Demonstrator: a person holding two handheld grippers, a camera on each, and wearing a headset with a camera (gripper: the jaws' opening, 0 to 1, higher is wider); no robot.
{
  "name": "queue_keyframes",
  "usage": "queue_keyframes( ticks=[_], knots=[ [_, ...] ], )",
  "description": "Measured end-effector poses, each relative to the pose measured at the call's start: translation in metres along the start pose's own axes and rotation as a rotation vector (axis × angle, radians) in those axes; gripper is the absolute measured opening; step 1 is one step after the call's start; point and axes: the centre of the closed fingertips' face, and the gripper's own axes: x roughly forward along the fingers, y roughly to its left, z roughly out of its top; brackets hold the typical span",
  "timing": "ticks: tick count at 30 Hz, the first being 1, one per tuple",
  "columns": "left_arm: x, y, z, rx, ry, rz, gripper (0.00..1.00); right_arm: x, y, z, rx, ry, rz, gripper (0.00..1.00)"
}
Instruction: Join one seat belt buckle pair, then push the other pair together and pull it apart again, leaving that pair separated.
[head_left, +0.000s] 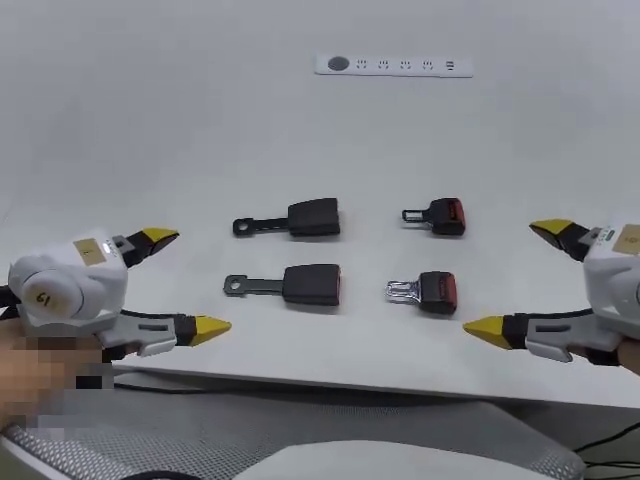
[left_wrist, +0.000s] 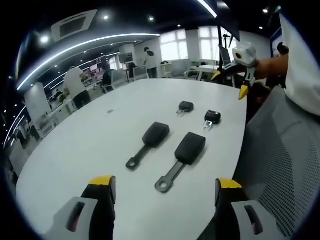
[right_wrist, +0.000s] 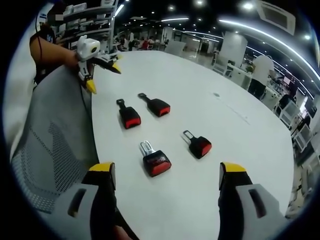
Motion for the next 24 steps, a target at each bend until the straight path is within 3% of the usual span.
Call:
queue_keyframes(
  ticks=[7,9,12,18,20,22,24],
  knots=[
    [0.003,-0.01,-0.006,0.03,0.055,-0.055,0.8,0.004,0.002,-0.004,-0.025,0.024,0.03,0.8],
    [0.005,-0.015,-0.003,0.045,0.06,-0.076,0.79,0.006,0.005,-0.003,-0.036,0.029,0.043,0.79],
    [0.013,-0.017,-0.009,0.085,0.11,-0.11,0.75,0.013,0.008,-0.004,-0.054,0.037,0.07,0.77],
    [0.035,-0.018,-0.004,0.116,0.123,-0.161,0.66,0.031,0.017,-0.012,-0.088,0.069,0.134,0.73],
    [0.041,-0.02,-0.003,0.138,0.137,-0.179,0.61,0.035,0.022,-0.016,-0.104,0.084,0.169,0.7],
    [0.049,-0.022,0.0,0.154,0.149,-0.197,0.58,0.038,0.023,-0.018,-0.129,0.099,0.17,0.69],
    [0.056,-0.026,-0.001,0.146,0.171,-0.226,0.54,0.042,0.025,-0.019,-0.132,0.1,0.19,0.67]
  ],
)
